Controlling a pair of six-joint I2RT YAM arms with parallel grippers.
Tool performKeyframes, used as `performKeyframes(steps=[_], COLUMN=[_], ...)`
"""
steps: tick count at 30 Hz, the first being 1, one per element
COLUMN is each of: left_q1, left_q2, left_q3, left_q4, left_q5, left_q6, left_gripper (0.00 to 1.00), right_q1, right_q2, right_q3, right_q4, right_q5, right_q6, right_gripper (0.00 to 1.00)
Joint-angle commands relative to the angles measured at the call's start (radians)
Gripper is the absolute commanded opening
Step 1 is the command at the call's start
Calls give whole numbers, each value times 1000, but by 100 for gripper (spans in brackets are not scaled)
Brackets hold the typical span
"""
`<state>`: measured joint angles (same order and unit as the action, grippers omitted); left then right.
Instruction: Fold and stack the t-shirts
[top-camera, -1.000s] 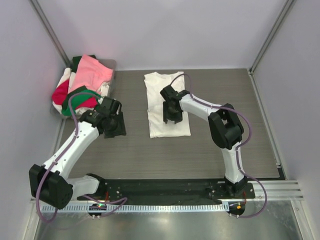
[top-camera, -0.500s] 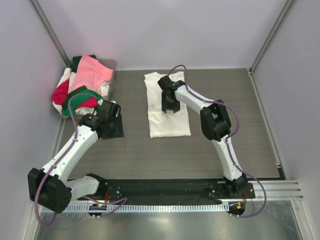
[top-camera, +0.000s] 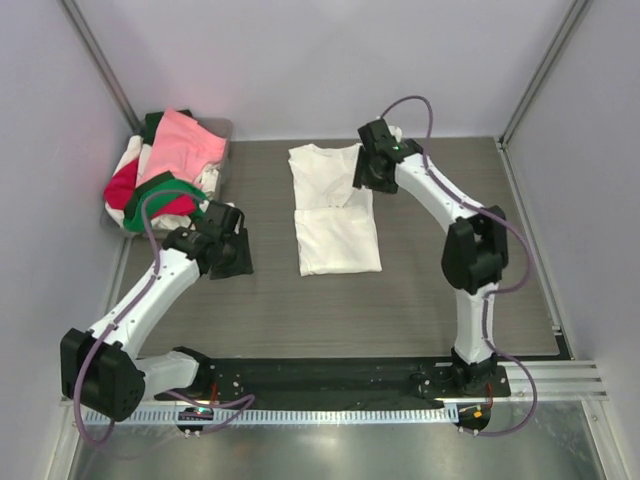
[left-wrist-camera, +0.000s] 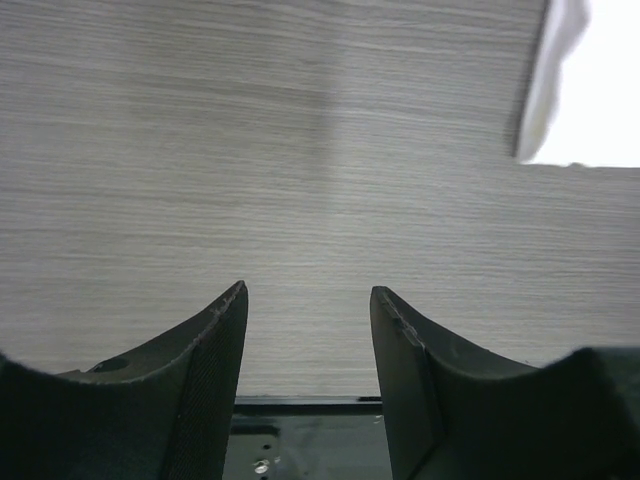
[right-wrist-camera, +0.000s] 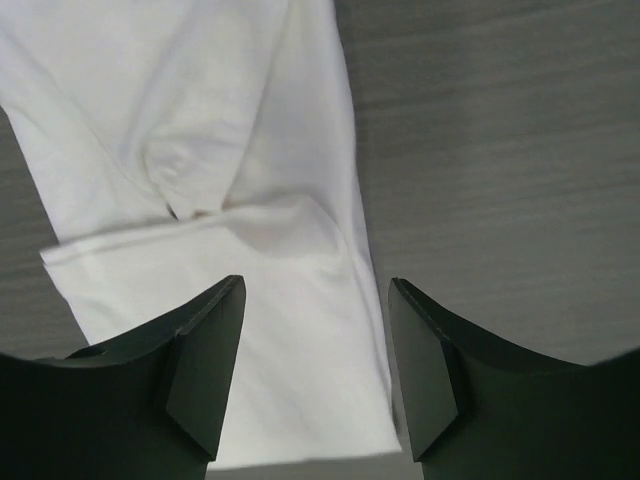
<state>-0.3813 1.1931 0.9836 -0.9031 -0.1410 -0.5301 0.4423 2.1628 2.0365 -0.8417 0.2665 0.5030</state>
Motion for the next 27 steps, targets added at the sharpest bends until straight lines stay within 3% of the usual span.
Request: performKeyframes(steps=[1, 5, 10, 17, 27], left_q1=[-1, -2, -27, -67, -129], left_q2=[10, 63, 213, 387, 487], left_q3=[-26, -72, -79, -54, -85], left_q4=[121, 282, 458, 604, 753], left_q5=[133, 253, 329, 357, 354], left_q6=[-85, -206, -277, -329, -366], left_gripper=[54, 56, 56, 52, 51], right_q1=[7, -23, -56, -82, -137], right_q2=[-236, -475, -598, -571, -500], right_q3=[-346, -701, -1014, -1116, -1185], right_q4=[139, 282, 456, 544, 628], right_q5=[-39, -206, -375, -441, -516], right_q6=[32, 77, 100, 88, 69], right_gripper=[65, 66, 61, 57, 47])
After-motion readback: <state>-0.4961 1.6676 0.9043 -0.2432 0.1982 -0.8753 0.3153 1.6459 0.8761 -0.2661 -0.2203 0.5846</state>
